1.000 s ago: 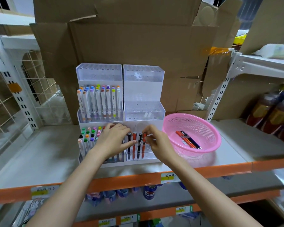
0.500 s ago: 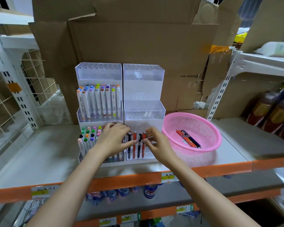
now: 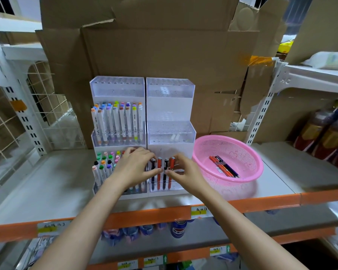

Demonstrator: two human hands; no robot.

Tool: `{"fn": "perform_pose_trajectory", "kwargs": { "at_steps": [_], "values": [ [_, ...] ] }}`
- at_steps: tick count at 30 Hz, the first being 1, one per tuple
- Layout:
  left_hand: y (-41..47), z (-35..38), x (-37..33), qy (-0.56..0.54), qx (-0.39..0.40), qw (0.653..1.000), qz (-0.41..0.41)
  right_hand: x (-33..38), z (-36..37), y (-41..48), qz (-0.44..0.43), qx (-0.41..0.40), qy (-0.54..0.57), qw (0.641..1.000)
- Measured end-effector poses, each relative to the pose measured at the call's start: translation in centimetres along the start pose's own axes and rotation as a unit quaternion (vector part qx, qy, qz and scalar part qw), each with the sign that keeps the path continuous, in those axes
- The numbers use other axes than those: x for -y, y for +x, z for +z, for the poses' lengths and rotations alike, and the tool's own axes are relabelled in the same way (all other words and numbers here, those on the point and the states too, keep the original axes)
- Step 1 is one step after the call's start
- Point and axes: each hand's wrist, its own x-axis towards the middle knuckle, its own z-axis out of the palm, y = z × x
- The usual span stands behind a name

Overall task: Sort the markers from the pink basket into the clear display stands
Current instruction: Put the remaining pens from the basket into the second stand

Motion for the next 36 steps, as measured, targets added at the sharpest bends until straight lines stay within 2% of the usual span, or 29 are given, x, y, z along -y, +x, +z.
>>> {"fn": "perform_pose_trajectory", "kwargs": {
  "at_steps": [9, 16, 24, 29, 33, 36],
  "values": [
    [-0.1, -0.1, 0.0, -0.013, -0.004, 1.000, 0.004, -0.1, 0.5, 1.0, 0.013, 0.007, 0.034, 0.999],
    [-0.1, -0.5, -0.2, -0.012, 0.005, 1.000, 0.001, 0.0, 0.4, 1.1, 0.012, 0.010, 0.022, 1.000],
    [-0.1, -1.8, -0.5, -0.060, 0.040, 0.997, 0.000, 0.9, -1.1, 1.1, -0.012, 0.025, -0.017, 0.999],
    [1.0, -3.3, -2.0, -0.046, 0.024, 0.999, 0.014, 1.3, -3.1, 1.2, -0.024, 0.016, -0.019, 0.999],
    [3.1, -4.2, -4.6, -0.040, -0.005, 0.998, 0.044, 0.8, -5.4, 1.3, -0.024, -0.012, -0.057, 0.998],
    [5.0, -4.0, -7.0, -0.019, 0.001, 0.998, 0.066, -0.3, -7.6, 1.1, -0.032, -0.007, -0.143, 0.989]
  ]
}}
